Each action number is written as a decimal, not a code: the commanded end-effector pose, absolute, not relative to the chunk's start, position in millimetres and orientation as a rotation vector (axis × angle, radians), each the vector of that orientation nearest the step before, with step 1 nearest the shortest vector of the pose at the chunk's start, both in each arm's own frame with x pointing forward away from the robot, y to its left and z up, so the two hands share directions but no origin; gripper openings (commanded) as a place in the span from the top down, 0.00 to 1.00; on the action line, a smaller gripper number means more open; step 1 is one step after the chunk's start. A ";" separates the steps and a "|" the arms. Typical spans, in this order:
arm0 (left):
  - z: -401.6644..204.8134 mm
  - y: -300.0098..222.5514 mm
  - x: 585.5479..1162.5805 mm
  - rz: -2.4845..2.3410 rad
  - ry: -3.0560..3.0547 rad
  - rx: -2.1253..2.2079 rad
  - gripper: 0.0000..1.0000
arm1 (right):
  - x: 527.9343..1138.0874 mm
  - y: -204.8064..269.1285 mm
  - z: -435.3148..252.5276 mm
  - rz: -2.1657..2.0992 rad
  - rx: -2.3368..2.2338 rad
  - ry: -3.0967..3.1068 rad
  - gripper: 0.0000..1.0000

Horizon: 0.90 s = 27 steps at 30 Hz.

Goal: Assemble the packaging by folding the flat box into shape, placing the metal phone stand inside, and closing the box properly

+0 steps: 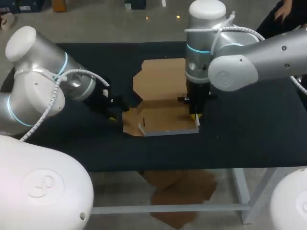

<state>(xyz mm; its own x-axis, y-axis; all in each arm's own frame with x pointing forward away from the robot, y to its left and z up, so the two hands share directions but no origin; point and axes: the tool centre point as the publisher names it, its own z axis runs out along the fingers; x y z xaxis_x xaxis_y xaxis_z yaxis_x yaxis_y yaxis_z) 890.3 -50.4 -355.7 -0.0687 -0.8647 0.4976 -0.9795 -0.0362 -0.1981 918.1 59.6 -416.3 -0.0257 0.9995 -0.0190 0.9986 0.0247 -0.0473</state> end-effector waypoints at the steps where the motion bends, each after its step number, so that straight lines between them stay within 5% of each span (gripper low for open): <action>1: -362.1 -52.1 897.9 0.636 -2.054 1.991 0.31 | 918.8 60.1 -415.8 0.079 -2.177 -2.234 1.00; 3: -364.8 -50.5 898.2 0.637 -2.059 1.976 0.31 | 918.8 60.1 -415.8 0.079 -2.177 -2.234 1.00; 6: -369.3 -50.2 899.1 0.634 -2.060 1.935 0.46 | 918.8 60.1 -415.8 0.079 -2.177 -2.234 1.00; 17: -388.5 -58.7 902.2 0.648 -2.056 1.848 0.43 | 918.8 60.1 -415.8 0.079 -2.177 -2.234 1.00; 22: -394.3 -63.5 902.5 0.653 -2.045 1.837 0.67 | 918.8 60.1 -415.8 0.079 -2.177 -2.234 1.00; 25: -392.2 -67.9 901.9 0.652 -2.052 1.841 1.00 | 918.8 60.1 -415.8 0.079 -2.177 -2.234 1.00; 27: -388.8 -70.9 901.7 0.644 -2.064 1.857 1.00 | 918.8 60.1 -415.8 0.079 -2.177 -2.234 1.00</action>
